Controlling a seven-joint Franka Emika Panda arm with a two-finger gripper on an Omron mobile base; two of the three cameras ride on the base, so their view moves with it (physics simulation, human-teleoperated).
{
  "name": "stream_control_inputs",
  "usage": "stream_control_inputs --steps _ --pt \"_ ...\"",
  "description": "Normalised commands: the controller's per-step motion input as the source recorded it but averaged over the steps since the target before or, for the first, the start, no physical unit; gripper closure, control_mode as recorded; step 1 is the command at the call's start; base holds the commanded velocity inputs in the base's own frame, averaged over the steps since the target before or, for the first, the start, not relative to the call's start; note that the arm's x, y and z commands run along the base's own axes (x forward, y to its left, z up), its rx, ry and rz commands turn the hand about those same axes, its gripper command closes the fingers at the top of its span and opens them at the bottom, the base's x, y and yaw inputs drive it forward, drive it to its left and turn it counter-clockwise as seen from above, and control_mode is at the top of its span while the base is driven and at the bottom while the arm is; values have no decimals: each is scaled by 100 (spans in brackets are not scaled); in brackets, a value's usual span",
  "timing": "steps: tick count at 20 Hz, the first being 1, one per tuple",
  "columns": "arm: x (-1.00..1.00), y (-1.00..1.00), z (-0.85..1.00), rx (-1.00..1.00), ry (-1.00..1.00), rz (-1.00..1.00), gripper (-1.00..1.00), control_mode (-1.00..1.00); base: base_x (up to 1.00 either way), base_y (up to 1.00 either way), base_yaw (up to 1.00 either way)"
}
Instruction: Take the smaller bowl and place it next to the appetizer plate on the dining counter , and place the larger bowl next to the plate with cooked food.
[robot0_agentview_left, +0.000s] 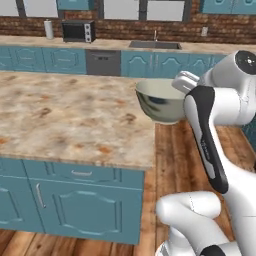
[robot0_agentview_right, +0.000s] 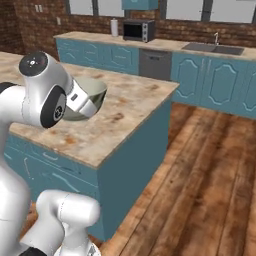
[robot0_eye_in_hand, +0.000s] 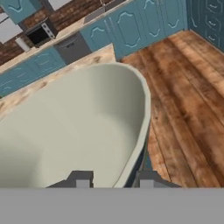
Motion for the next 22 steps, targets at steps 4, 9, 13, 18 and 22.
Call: stream_control_inputs --steps 4,9,13,18,22 --pt "0 0 0 0 0 0 100 100 0 100 -1" --pt "0 0 0 0 0 0 100 100 3 100 -2" --pt "0 0 0 0 0 0 100 100 2 100 0" --pt "0 0 0 0 0 0 100 100 0 100 0" --pt "0 0 0 0 0 0 100 100 0 100 0"
